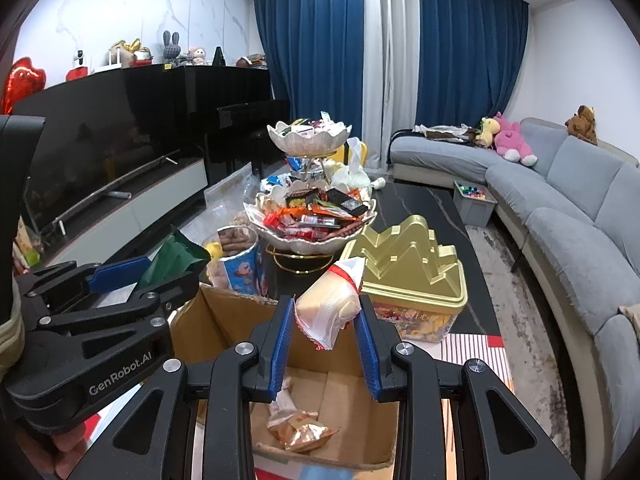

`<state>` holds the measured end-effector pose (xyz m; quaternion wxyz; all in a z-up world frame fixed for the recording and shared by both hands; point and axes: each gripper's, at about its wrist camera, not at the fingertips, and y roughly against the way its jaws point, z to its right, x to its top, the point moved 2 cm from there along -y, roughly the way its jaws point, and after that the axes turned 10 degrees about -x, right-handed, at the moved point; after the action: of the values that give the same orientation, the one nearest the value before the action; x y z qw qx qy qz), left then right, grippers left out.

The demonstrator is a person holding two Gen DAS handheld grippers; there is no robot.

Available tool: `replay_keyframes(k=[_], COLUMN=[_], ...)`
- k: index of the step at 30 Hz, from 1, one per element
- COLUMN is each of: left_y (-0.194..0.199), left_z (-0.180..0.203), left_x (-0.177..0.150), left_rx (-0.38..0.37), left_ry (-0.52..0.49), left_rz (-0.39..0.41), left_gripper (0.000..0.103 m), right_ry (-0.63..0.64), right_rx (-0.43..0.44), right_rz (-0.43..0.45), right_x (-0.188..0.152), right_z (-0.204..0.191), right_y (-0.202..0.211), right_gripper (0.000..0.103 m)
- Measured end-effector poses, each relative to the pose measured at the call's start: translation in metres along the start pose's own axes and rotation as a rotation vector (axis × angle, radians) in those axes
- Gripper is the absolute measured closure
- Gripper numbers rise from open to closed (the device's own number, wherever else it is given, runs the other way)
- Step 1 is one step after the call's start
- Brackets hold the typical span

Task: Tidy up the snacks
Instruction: 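Open the left tool over the box dropping the green packet while the right tool drops the clear packet, then withdraw both open tools from the box back toward the candies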

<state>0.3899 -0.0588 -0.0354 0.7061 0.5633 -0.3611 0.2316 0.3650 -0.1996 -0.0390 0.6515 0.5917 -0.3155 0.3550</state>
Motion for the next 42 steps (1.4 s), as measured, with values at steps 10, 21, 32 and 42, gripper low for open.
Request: replay_keyframes(k=[10,21,32,42], left_y=[0.008,0.018,0.035,0.051], left_z=[-0.004,-0.007,-0.006,0.002], left_x=[0.003,0.002,0.002,-0.006], left_rx=[0.03,0.058,0.068,0.071], left_ry=[0.013,0.017,0.02,0.009], left_rz=[0.016,0.034,0.064,0.069], left_gripper=[0.03,0.017,0.012,0.012], right_ry=[-0.008,-0.044,-0.092,-0.069], right_rx=[-0.018,-0.074,-0.087,-0.107], right_rz=[0.035,0.042,0.049,0.086], right_x=[0.004,0.006,0.008,0.005], right_z=[0.004,0.018,0.029,0.031], right_y=[0.007,0.018,0.035,0.06], right_gripper=[0.044,0.02,0.018,0.018])
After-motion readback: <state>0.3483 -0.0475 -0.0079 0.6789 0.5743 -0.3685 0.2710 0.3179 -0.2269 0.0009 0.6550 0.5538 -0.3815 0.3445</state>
